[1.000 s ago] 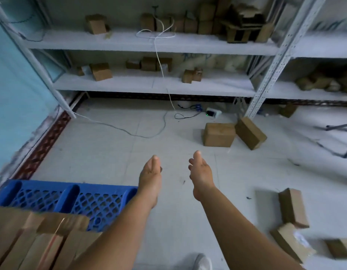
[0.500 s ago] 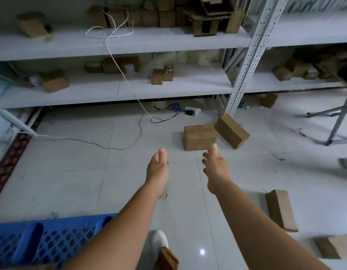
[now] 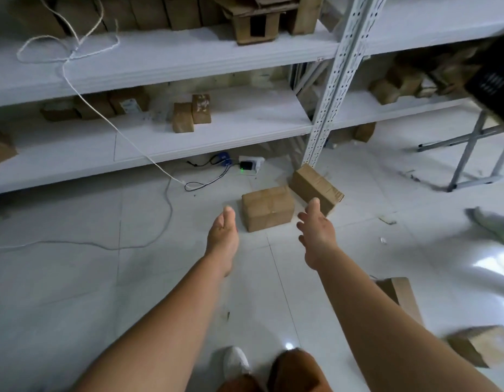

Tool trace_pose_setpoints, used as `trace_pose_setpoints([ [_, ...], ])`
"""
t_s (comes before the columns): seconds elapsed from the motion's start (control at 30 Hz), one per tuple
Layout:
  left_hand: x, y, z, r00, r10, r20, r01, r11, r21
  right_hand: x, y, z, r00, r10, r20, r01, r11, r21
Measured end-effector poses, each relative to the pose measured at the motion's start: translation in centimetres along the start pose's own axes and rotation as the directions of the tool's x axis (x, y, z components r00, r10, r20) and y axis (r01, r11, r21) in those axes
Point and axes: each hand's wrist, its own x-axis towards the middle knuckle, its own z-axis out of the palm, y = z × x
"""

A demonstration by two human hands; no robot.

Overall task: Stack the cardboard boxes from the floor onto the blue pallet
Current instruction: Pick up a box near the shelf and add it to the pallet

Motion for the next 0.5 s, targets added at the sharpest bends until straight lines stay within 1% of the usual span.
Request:
trace_pose_setpoints([
  [0.1,3.5,1.0,2.2,1.000,-0.022,0.012,0.022,0.999,0.041,3.9,-1.4,0.2,1.000,0.004,-0.010,-0.004,1.000,0.003],
  [0.2,7.0,2.1,4.8,0.998,-0.062,0.003,0.062,0.998,0.031,8.5,-2.8,0.1,0.999,0.039,0.001,-0.039,0.999,-0.016],
  [0.37,13.6,3.7,9.7,0.988,-0.129,-0.086,0.133,0.990,0.042,17.4,-6.1,-0.7,0.997,0.064,0.036,-0.062,0.997,-0.053],
  [0.5,18.7,4.8,14.1,0.974,-0.175,-0.144,0.184,0.981,0.055,24.8,-8.2,-0.7,0.993,0.106,0.046,-0.100,0.988,-0.117],
])
